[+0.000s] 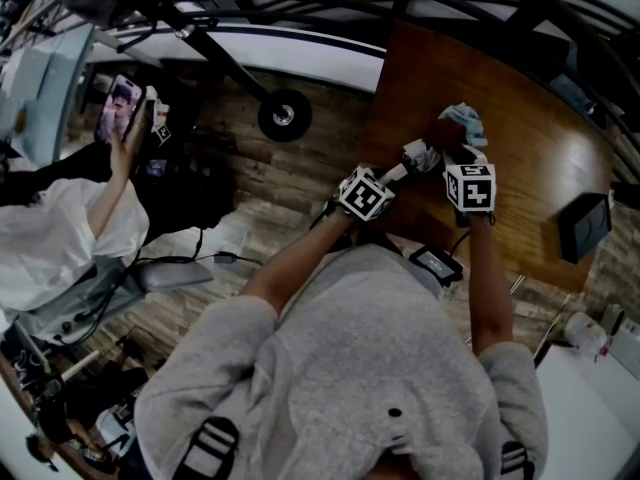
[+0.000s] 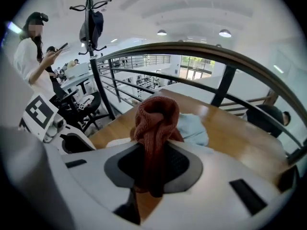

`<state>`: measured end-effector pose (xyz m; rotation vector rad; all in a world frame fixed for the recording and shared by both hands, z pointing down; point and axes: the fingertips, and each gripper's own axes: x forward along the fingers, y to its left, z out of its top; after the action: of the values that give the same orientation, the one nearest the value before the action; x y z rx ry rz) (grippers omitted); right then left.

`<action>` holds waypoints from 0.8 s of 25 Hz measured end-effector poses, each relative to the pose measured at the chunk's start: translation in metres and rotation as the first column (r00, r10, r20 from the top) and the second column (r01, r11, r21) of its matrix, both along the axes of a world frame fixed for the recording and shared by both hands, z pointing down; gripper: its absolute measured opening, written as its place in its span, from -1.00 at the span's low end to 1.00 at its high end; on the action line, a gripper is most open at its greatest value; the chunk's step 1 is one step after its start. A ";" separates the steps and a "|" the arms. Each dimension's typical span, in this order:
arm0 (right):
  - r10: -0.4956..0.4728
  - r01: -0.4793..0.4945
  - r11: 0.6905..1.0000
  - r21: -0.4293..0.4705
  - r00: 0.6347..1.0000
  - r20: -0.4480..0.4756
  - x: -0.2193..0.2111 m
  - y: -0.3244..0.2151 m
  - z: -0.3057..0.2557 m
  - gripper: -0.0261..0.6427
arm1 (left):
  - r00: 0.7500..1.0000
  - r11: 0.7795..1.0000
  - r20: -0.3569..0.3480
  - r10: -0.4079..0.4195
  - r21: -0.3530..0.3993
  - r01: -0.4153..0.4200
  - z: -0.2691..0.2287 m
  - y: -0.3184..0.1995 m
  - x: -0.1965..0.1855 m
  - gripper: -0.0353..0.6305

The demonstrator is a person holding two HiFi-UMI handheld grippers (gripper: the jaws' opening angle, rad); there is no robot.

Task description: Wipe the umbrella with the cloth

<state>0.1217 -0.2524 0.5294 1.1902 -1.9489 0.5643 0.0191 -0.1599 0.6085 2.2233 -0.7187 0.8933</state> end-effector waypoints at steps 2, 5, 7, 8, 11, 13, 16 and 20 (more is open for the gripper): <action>0.043 -0.041 0.998 0.037 0.998 -0.049 0.028 -0.011 -0.005 -0.66 | 1.000 1.000 -0.010 0.000 -0.007 0.000 0.000 0.001 0.002 -0.44; 0.154 -0.141 0.984 0.106 0.980 -0.126 0.075 -0.030 -0.013 -0.66 | 1.000 1.000 -0.009 0.002 -0.010 -0.002 0.000 0.002 0.003 -0.44; 0.247 -0.221 0.964 0.147 0.950 -0.192 0.111 -0.040 -0.018 -0.66 | 1.000 1.000 0.000 0.007 -0.009 -0.007 0.000 0.003 0.004 -0.44; 0.288 -0.258 0.954 0.155 0.933 -0.217 0.127 -0.041 -0.018 -0.66 | 1.000 1.000 0.009 0.011 -0.010 -0.011 0.001 0.004 0.004 -0.44; 0.319 -0.308 0.947 0.089 0.931 -0.175 0.133 -0.033 0.004 -0.66 | 0.999 1.000 0.029 0.018 -0.022 -0.017 0.006 0.010 0.000 -0.44; 0.270 -0.266 0.963 0.049 0.951 -0.151 0.112 -0.026 0.019 -0.66 | 1.000 1.000 0.022 0.017 -0.027 -0.016 0.009 0.011 0.000 -0.44; 0.185 -0.176 0.982 0.064 0.965 -0.187 0.082 -0.025 0.025 -0.66 | 1.000 1.000 0.026 0.013 -0.003 -0.013 0.007 0.002 -0.001 -0.44; 0.138 -0.134 0.990 0.038 0.982 -0.132 0.050 -0.014 0.024 -0.66 | 1.000 0.999 -0.014 -0.009 -0.031 0.008 0.010 0.002 0.003 -0.44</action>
<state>0.1719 -0.2660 0.5536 1.3527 -1.7777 0.5140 0.0221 -0.1583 0.6187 2.1955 -0.7022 0.8778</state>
